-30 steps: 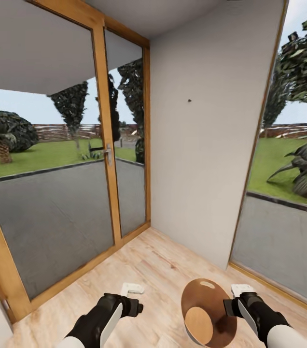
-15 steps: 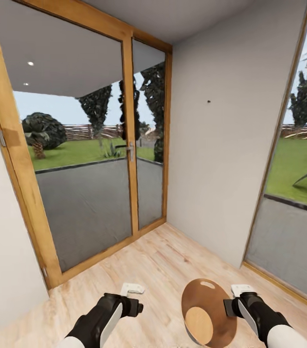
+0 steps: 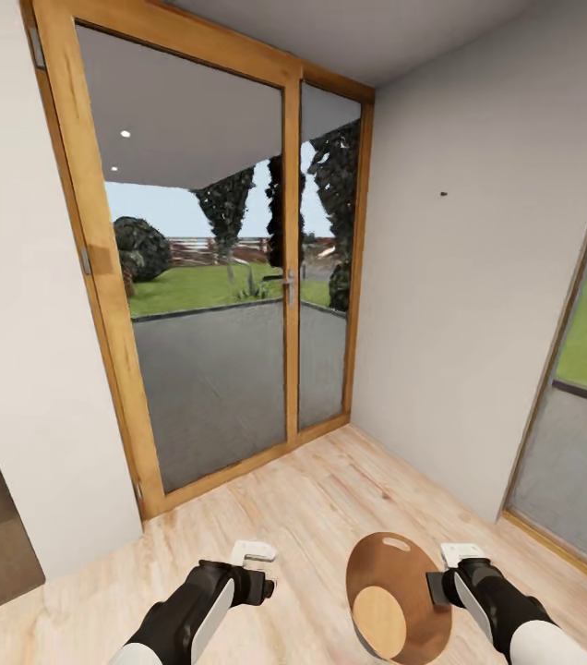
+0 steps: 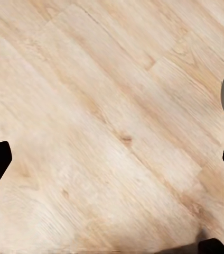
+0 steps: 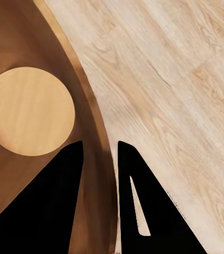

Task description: Put the three can of soda from the living room inside the tash can in the kitchen.

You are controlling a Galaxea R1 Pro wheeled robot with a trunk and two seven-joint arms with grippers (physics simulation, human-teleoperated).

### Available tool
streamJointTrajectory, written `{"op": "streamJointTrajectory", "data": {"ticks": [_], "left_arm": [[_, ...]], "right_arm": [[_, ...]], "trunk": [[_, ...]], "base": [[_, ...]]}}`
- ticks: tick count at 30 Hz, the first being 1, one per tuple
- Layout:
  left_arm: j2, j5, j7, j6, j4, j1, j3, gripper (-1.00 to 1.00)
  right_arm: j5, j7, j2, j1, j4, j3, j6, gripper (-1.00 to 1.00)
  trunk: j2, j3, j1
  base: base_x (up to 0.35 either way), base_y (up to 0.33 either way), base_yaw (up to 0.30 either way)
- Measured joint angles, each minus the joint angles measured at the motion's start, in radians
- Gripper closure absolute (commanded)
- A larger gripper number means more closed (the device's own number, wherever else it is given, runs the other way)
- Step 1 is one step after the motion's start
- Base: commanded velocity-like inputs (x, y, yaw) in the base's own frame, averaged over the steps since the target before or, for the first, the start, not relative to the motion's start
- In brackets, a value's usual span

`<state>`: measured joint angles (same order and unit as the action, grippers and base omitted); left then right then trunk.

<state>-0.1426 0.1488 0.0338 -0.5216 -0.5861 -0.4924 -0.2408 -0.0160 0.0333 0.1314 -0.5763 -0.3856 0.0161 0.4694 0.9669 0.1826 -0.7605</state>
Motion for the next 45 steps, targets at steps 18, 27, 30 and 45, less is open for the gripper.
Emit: {"op": "streamJointTrajectory", "data": {"ticks": [18, 27, 30, 45], "left_arm": [[0.000, 0.000, -0.011, 0.000, -0.002, 0.000, 0.000, -1.00], [0.000, 0.000, -0.024, 0.000, -0.002, 0.000, 0.000, -1.00], [0.000, 0.000, -0.024, 0.001, -0.002, 0.000, 0.000, -1.00], [0.003, 0.000, -0.026, 0.020, 0.003, 0.001, 0.000, -1.00]], "right_arm": [[-0.003, 0.000, 0.002, 0.000, 0.000, 0.000, 0.000, 1.00], [0.002, 0.000, 0.003, 0.000, 0.000, 0.000, 0.000, 1.00], [-0.002, 0.000, 0.004, 0.000, 0.000, 0.000, -0.001, 1.00], [0.002, 0.004, -0.005, 0.000, 0.001, -0.003, -0.001, 1.00]], "trunk": [[0.000, 0.000, 0.000], [0.000, 0.000, 0.000], [0.000, 0.000, 0.000], [0.000, 0.000, 0.000]], "base": [[-0.329, 0.043, 0.253], [-0.252, 0.237, 0.227], [-0.223, 0.273, 0.059], [-0.171, 0.227, 0.007]]}}
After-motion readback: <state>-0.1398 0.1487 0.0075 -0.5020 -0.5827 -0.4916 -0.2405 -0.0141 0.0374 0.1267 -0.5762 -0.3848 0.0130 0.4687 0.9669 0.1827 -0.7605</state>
